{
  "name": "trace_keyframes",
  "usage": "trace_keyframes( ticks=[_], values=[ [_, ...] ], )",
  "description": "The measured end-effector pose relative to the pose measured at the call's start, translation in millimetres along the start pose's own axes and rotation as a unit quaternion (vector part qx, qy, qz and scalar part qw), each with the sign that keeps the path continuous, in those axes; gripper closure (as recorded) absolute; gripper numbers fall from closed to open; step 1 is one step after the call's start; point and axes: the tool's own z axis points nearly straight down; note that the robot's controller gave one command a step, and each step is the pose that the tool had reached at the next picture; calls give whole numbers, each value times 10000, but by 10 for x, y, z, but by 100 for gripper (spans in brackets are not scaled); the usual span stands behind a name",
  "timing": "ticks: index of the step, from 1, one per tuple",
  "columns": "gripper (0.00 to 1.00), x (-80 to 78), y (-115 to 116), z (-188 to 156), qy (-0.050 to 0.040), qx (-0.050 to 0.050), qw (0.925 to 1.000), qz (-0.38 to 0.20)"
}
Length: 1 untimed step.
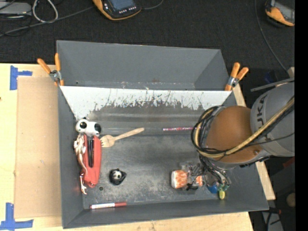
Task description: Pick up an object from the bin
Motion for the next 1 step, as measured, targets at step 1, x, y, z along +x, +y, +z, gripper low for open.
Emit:
trace_keyframes(
  ticks=[1],
  values=[
    [100,0,-1,-2,0,-1,10000,3]
  ],
)
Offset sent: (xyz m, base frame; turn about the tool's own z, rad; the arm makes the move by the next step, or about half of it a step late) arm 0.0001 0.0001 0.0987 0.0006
